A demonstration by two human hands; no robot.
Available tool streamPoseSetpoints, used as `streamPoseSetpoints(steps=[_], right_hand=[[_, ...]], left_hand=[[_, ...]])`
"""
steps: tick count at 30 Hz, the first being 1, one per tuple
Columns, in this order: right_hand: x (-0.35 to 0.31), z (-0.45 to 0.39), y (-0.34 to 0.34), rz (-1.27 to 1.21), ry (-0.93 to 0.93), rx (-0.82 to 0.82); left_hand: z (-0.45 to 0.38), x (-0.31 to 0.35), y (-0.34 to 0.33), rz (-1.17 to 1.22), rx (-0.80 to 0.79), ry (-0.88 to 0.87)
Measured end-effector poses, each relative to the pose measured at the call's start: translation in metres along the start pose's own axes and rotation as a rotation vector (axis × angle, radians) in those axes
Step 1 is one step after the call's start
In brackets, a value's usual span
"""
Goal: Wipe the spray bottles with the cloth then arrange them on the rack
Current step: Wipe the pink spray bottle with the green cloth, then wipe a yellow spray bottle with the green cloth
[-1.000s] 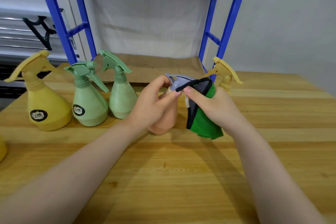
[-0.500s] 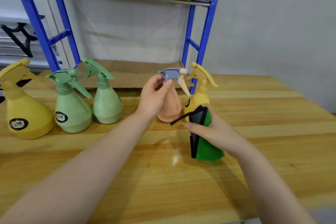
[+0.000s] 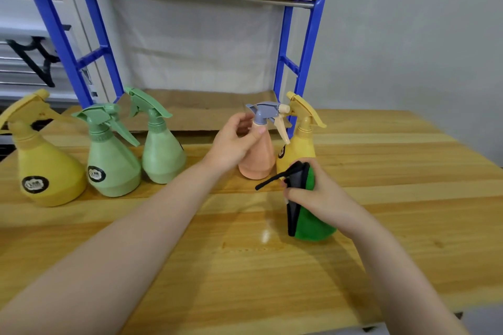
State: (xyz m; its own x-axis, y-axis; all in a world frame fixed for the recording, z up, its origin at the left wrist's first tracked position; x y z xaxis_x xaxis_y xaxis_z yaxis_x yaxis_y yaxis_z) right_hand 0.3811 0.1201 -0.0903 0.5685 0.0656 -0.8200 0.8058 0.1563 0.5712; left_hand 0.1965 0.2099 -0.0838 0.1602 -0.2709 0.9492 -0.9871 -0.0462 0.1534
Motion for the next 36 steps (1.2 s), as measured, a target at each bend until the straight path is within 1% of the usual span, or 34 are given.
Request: streamPoseSetpoints(steps=[2,4,7,11,14,16,19,23,26,28,30,34,36], right_hand=[[0.001,0.000,-0.001,-0.027,-0.014,0.025],[-0.001,0.000,-0.002,-0.002,0.001,0.045],[-0.011,0.003,-0.005,0.091,0.094,0.073],[-0.028,0.010,-0.013,0.092,0.190,0.081],[-0.038,0.014,-0.026,0.141,0.194,0.021],[-0.043,0.017,-0.036,0.128,0.188,0.015],[-0.054,0.023,-0.053,-0.032,0.168,0.022],[-0.064,0.029,-0.084,-0.239,0.065,-0.108],[-0.071,0.029,-0.108,-0.577,-0.032,-0.207],[-0.078,0.029,-0.123,-0.734,-0.077,-0.255],[-0.087,0.030,-0.134,-0.761,-0.089,-0.279],[-0.107,0.029,-0.157,-0.772,-0.050,-0.331],[-0.114,0.030,-0.167,-0.756,-0.034,-0.362]], left_hand=[[0.006,0.001,0.010,-0.091,-0.027,0.014],[0.014,0.001,0.020,-0.168,-0.041,0.004],[0.031,0.000,0.032,-0.247,-0.063,-0.002],[0.060,0.000,0.055,-0.327,-0.108,0.025],[0.086,0.004,0.078,-0.378,-0.086,0.043],[0.103,0.006,0.094,-0.415,-0.043,0.040],[0.128,0.007,0.119,-0.412,0.053,0.047],[0.168,0.014,0.166,-0.484,0.260,0.033],[0.200,0.020,0.201,-0.487,0.405,0.022],[0.220,0.023,0.219,-0.490,0.482,0.001],[0.240,0.028,0.235,-0.464,0.577,-0.035],[0.268,0.034,0.268,-0.420,0.808,-0.095],[0.274,0.029,0.287,-0.393,0.928,-0.097]])
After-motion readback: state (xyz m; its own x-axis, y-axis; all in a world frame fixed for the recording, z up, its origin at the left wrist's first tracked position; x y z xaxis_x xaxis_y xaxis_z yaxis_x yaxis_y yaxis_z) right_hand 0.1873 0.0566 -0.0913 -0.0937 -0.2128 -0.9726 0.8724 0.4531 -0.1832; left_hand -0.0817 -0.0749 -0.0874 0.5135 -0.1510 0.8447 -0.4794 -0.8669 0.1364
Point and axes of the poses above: each hand's wrist, its own z-axis away from the middle knuckle, its own y-axis out of the back of the hand, x = y × z, the point moved 4 cm from there along -z, towards the middle knuckle, and after that the axes turned 3 degrees about z, right-handed, at the moved point
